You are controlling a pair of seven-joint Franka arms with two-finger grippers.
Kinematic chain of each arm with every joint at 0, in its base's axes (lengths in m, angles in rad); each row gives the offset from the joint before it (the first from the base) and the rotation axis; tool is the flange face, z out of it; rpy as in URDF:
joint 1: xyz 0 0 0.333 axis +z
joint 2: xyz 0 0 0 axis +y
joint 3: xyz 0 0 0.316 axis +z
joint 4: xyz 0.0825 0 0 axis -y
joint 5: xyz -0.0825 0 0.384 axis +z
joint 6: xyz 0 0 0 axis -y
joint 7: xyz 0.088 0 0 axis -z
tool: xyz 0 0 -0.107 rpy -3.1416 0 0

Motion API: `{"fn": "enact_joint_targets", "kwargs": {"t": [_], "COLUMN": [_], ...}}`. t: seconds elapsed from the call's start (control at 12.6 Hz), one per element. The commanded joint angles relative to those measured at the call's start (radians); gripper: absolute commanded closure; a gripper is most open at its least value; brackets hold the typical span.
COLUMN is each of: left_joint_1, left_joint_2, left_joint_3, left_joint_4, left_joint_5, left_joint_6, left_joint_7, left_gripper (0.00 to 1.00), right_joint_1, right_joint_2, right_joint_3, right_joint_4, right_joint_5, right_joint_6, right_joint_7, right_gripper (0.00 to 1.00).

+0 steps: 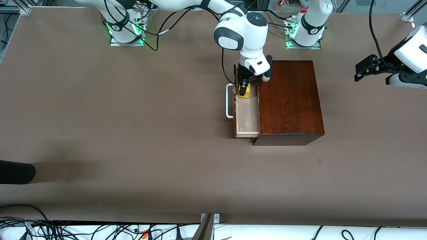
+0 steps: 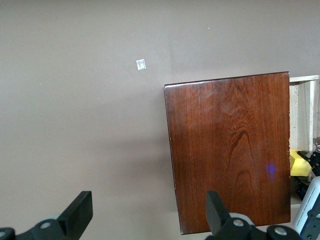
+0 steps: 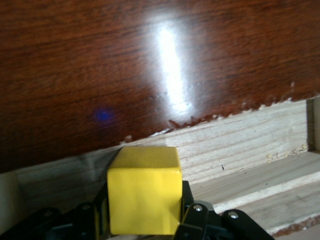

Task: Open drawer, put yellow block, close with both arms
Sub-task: 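Open the right gripper to drop the cube into the drawer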

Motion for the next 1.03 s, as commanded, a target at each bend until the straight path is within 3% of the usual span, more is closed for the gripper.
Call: {"fn": "enact_joint_targets", "kwargs": {"t": [0.0,0.16,0.55,0.79,0.95], "left_joint_1": [0.002,0.002,0.004,0.001,-0.002], "left_joint_2": [0.019,0.018,0.018,0.041,0.090], "left_joint_3": [-0.011,-0.013,-0.011,-0.062,-0.106], "left_joint_4": [0.039,0.039,0.035,0.023,0.026], "left_joint_5": [-0.034,-0.031,-0.031,-0.041,-0.079], "left_joint_6": [-0.025,-0.026,-0.032,-0.032,-0.031], "left_joint_7": [0.002,0.006,0.012,0.099,0.303], "left_gripper": [0.00,0.00,0.00,0.00,0.00], "right_joint_1": [0.000,-0.003,-0.030,-0.178,-0.297], "right_joint_2": [0.010,-0.011,-0.115,-0.252,-0.330], "right_joint_3": [-0.011,-0.006,-0.006,-0.009,-0.012], "right_joint_4": [0.030,0.039,0.190,0.190,0.190], "right_joint_5": [-0.008,0.016,0.126,0.243,0.252], "right_joint_6": [-0.002,-0.017,-0.279,-0.397,-0.442], "right_joint_7": [-0.029,-0.018,-0.018,-0.021,-0.058], "right_gripper": [0.00,0.00,0.00,0.00,0.00]}}
